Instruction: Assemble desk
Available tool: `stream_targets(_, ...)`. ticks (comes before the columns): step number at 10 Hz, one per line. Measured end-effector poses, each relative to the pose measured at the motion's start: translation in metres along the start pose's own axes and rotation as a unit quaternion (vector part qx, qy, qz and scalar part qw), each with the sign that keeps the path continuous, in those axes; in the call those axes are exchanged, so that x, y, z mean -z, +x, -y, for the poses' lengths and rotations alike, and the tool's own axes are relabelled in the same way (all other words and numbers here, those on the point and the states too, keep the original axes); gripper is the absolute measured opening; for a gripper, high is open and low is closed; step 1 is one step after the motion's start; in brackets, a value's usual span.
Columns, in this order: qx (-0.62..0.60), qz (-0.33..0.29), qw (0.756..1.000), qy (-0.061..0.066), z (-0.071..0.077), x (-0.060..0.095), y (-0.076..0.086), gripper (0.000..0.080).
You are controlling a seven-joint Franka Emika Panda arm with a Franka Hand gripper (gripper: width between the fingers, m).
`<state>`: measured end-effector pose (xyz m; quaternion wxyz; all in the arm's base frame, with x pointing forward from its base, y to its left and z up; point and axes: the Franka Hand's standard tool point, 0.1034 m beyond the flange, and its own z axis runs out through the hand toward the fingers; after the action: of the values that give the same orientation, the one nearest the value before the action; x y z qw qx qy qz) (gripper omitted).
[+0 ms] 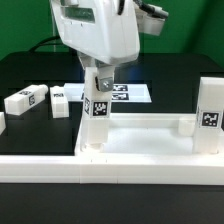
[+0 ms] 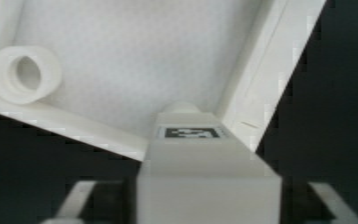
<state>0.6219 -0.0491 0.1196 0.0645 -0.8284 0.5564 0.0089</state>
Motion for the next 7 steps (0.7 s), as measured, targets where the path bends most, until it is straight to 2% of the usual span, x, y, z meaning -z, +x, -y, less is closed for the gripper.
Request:
stream_targets(1,0.028,0.000,1.000,0.000,0.0003,0.0002,0.0000,0.0529)
stream_targets(2,0.050,-0.005,0.999,0.005,0.0015,0.0003,0.0018,0.0611)
stream_targets(7,0.232,-0.005,0.973,0.004,0.0014,0.0002,0.0015,0.0649)
